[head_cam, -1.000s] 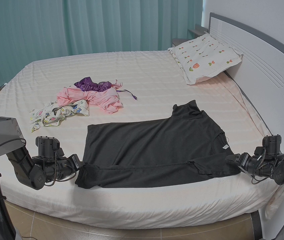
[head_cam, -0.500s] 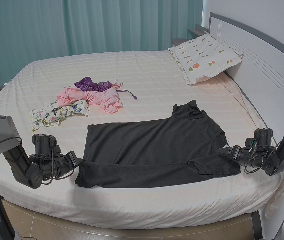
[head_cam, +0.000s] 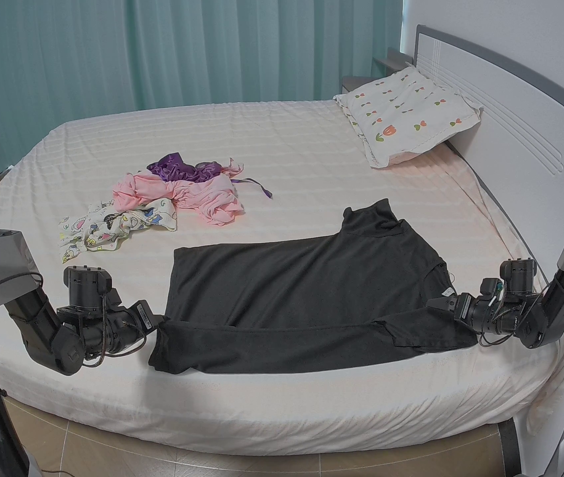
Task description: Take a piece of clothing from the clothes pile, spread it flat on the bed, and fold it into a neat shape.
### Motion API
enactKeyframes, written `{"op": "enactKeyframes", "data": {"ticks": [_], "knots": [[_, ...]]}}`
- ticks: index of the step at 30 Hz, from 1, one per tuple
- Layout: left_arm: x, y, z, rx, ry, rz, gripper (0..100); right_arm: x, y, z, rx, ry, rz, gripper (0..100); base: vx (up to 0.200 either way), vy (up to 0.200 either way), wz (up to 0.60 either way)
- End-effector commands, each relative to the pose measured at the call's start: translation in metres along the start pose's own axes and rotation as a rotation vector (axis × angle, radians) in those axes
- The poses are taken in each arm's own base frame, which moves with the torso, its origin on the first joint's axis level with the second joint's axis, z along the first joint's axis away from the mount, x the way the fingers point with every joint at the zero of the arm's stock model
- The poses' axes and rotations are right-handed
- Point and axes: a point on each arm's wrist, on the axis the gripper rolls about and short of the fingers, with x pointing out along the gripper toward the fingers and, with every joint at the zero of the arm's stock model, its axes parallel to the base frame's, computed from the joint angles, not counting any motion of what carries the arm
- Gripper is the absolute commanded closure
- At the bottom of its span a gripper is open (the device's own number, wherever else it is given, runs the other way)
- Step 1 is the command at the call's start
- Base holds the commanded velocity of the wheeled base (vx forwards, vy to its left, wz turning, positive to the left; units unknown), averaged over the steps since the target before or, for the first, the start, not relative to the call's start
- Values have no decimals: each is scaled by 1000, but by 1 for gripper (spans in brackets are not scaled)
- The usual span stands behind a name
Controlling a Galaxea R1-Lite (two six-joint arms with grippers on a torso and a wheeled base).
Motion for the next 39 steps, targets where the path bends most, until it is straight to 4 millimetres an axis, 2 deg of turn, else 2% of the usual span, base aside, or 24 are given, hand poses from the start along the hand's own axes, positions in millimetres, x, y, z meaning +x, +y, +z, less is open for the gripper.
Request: {"op": "enactKeyframes", "data": {"ticks": [1,13,27,39], "knots": [[0,0,0,1,-1,-1,100,-4,-7,3,16,1,11,100,0,0,0],[1,0,1,0,-3,-1,100,-10,-12,7,32,-22,15,100,0,0,0],[-1,4,9,-14,-30,6,100,-20,-10,17,27,-184,80,100,0,0,0],[3,5,12,-38,-63,35,100,-16,-9,20,-4,-242,114,100,0,0,0]]}}
